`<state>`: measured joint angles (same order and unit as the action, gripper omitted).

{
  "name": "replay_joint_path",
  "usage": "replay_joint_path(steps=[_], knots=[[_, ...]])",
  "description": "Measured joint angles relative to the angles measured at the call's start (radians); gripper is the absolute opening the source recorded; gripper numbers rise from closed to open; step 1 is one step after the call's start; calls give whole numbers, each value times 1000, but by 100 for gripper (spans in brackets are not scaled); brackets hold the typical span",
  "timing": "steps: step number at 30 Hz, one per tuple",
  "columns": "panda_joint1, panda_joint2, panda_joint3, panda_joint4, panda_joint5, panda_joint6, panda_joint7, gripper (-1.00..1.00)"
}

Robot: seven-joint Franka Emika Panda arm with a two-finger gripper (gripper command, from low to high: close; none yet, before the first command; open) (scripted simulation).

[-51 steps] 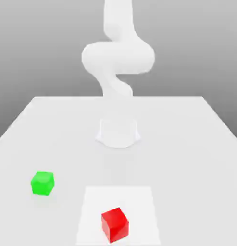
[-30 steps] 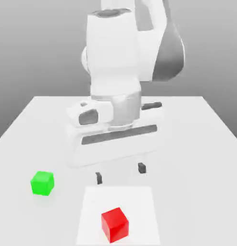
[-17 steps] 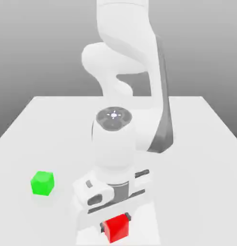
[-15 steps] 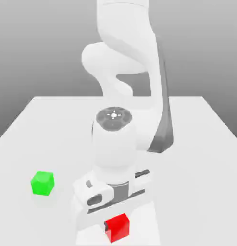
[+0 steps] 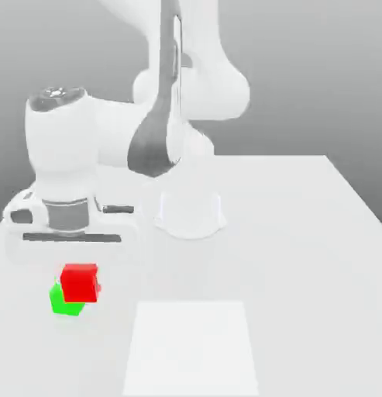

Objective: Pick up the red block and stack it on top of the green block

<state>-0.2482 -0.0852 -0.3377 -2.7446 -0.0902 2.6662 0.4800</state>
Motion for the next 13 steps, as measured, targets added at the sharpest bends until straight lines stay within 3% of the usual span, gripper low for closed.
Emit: replay_joint_path(steps=[4,10,11,13], knots=[[-43,-3,-39,-50,22,47,13,-100],[-46,172,3,-47,208,206,-117,-100],[-49,188,8,-46,226,219,-129,100],[-49,188,8,-46,226,219,-129,100]])
